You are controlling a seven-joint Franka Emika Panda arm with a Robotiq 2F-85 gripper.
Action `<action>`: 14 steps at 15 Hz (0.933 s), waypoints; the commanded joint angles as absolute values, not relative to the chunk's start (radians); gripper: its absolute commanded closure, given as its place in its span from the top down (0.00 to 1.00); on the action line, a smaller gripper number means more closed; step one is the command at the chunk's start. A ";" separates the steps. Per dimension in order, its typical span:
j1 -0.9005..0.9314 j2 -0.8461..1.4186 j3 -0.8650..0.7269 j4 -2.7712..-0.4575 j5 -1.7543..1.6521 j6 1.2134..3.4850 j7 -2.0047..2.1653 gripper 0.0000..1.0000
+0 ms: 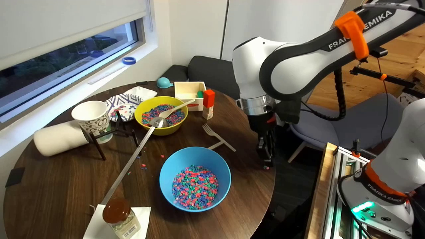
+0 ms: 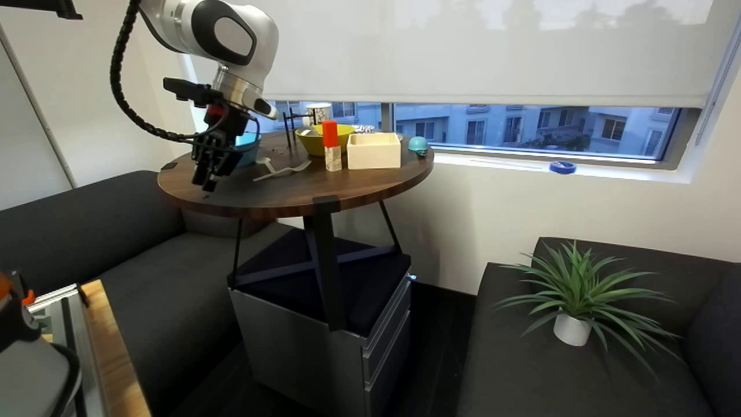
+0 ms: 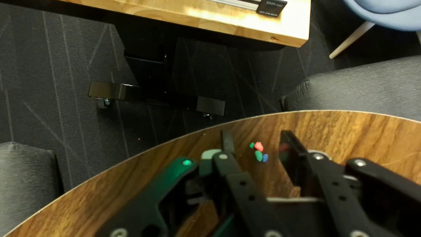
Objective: Put the objects from the table in the bowl
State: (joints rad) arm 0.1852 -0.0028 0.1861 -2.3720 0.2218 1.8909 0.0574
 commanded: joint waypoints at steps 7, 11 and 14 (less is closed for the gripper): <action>0.197 0.098 0.200 -2.301 0.287 1.869 0.047 0.43; 0.196 0.115 0.203 -2.288 0.300 1.837 0.052 0.42; 0.195 0.120 0.202 -2.281 0.303 1.807 0.055 0.36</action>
